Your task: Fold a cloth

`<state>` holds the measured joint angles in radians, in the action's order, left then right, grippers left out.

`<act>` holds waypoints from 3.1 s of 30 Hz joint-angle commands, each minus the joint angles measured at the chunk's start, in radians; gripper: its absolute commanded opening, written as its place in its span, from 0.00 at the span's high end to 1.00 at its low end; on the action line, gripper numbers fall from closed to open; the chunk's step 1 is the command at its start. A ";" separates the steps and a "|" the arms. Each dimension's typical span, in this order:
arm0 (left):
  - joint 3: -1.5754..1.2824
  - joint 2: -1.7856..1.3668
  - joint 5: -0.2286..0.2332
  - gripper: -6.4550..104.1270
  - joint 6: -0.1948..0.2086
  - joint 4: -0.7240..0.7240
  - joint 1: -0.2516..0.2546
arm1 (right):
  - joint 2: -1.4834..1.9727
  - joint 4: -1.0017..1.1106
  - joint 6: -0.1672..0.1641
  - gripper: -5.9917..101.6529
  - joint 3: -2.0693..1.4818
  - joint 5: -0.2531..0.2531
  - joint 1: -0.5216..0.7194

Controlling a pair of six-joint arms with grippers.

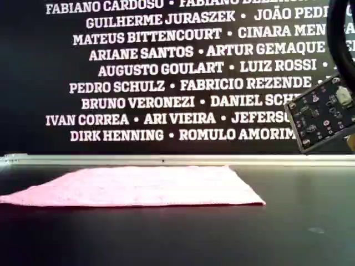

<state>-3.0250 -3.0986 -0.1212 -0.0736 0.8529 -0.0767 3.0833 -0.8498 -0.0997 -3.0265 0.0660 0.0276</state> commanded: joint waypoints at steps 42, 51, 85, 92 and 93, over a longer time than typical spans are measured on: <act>0.015 0.000 -0.011 0.95 0.009 0.002 -0.012 | 0.035 -0.009 0.009 0.92 -0.014 0.015 -0.003; 0.015 0.002 -0.011 0.94 0.009 0.002 -0.011 | 0.035 -0.008 0.011 0.92 -0.011 0.017 -0.003; 0.187 0.006 -0.015 0.21 0.130 -0.025 0.072 | 0.032 0.081 0.012 0.24 0.247 0.018 -0.037; 0.193 0.186 0.005 0.21 0.163 -0.089 0.278 | 0.005 0.081 0.014 0.24 0.224 0.000 -0.295; 0.202 0.229 0.006 0.21 0.179 -0.132 0.276 | -0.021 0.083 0.014 0.24 0.227 0.000 -0.308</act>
<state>-2.9115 -2.9483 -0.1243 0.0782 0.8084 0.1565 3.0772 -0.8207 -0.0905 -2.8363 0.0721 -0.2224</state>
